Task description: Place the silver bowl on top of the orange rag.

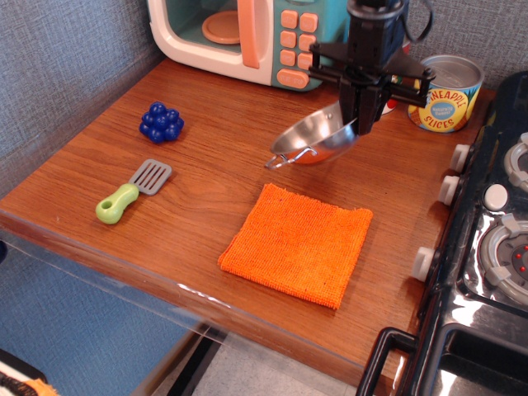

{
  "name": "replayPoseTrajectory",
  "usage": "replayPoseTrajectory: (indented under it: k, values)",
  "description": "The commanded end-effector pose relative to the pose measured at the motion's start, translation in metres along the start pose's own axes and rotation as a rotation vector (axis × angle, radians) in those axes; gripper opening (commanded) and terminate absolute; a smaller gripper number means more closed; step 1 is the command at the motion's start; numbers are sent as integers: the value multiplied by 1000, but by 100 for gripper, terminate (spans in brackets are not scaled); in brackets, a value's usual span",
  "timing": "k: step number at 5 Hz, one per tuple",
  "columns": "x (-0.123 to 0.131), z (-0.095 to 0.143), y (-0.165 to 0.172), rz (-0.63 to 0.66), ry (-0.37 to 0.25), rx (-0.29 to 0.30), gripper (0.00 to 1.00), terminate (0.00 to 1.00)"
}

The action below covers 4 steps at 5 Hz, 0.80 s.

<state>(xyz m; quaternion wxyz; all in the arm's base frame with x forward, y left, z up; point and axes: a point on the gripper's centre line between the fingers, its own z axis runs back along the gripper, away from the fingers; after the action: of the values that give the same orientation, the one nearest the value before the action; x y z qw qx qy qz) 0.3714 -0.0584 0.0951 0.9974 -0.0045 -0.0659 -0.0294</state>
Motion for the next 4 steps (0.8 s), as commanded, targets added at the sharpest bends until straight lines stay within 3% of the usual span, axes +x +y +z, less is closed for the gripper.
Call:
replayPoseTrajectory:
  k: [1,2,4]
  values:
    - [-64,31,-22,54,-17,-29,0,0]
    - [-90,15,-25,65,10,-74,0,0]
    - [-81,-12,-20,104,48,-68,0,0]
